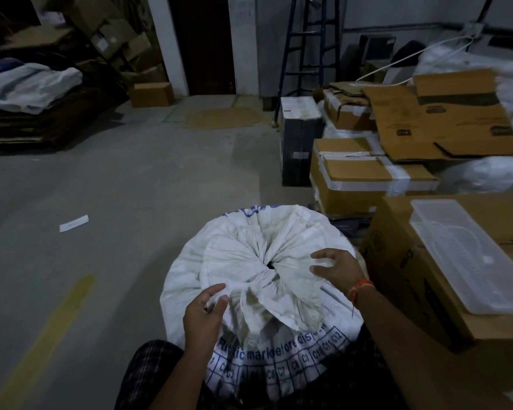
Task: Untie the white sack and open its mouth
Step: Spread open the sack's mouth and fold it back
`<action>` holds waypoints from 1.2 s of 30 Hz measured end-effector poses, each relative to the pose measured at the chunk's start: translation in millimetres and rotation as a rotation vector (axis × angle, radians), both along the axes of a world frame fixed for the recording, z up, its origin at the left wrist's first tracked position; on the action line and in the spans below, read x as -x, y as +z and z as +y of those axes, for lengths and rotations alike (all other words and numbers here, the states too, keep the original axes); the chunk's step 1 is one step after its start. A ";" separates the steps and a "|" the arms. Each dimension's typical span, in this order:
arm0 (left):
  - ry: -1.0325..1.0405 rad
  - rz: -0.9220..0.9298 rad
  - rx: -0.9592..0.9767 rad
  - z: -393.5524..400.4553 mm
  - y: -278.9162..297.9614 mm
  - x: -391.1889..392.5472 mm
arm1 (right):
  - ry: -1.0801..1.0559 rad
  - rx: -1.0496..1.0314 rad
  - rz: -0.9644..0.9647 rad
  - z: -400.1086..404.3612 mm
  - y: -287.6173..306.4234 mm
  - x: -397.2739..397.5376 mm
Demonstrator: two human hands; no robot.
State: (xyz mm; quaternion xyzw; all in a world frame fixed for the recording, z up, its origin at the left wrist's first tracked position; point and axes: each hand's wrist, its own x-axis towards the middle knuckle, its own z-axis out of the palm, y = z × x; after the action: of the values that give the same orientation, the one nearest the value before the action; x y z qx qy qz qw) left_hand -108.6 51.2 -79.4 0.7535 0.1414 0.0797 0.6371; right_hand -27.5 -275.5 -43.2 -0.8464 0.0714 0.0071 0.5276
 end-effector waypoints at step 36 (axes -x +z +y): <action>-0.283 -0.296 -0.574 -27.9 42.7 -147.6 | 0.136 0.055 -0.081 -43.1 -12.7 -20.9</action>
State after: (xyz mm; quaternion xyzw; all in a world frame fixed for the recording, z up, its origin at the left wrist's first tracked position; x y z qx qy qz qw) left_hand 39.1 23.3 -36.8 0.8943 -0.0865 0.1355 0.4176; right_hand -6.6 -318.6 -56.0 -0.8631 -0.0077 0.0065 0.5049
